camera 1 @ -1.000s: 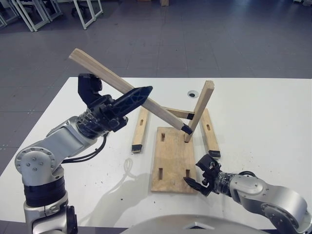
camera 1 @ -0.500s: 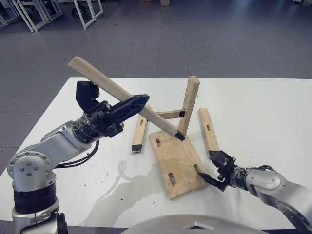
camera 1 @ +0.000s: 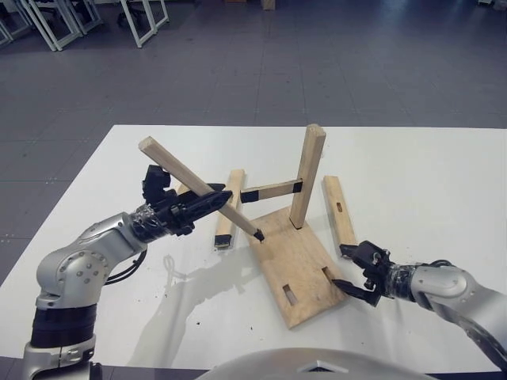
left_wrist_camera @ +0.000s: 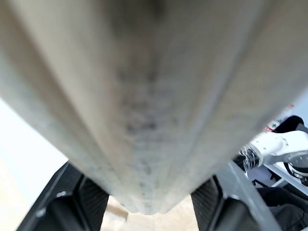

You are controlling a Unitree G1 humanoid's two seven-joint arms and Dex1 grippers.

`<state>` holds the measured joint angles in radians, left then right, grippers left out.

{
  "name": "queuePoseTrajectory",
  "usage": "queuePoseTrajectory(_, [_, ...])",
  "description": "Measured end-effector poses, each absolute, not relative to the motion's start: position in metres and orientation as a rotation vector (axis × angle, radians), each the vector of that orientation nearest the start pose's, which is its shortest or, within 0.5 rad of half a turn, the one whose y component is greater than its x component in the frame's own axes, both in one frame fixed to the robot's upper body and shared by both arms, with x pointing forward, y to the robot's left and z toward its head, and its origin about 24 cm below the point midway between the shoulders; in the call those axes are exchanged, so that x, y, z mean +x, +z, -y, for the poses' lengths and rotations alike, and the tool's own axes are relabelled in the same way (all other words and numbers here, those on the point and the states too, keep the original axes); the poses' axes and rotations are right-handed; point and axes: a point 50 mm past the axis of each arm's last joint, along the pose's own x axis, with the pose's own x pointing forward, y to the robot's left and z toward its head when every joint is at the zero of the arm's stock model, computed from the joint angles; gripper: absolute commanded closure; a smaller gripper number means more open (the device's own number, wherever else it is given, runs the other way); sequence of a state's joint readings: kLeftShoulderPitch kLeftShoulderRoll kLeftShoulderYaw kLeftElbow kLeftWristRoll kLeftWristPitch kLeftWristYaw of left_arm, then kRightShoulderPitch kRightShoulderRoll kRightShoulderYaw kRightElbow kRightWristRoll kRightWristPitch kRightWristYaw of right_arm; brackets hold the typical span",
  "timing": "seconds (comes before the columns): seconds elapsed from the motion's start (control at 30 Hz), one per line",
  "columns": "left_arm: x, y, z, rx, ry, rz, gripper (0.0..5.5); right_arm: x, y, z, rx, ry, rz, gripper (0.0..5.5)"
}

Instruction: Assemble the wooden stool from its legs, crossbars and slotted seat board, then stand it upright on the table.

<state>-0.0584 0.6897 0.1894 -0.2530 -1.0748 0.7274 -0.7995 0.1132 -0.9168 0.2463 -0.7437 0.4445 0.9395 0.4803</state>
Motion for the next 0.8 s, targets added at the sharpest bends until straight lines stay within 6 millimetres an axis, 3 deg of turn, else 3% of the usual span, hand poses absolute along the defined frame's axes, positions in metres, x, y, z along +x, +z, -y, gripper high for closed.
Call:
queuePoseTrajectory(0.27, [0.234,0.111,-0.199,-0.229,-1.064,-0.263,3.45,0.185,0.082,0.187,-0.511,0.895,-0.714,1.70])
queuePoseTrajectory(0.53, [0.238,0.100,-0.188,-0.242,-1.023,-0.210,3.45,0.188,0.083,0.190,-0.538,0.892,-0.706,1.70])
queuePoseTrajectory(0.8, [0.220,0.097,-0.187,-0.245,-1.029,-0.223,3.45,0.189,0.082,0.190,-0.551,0.879,-0.698,1.70])
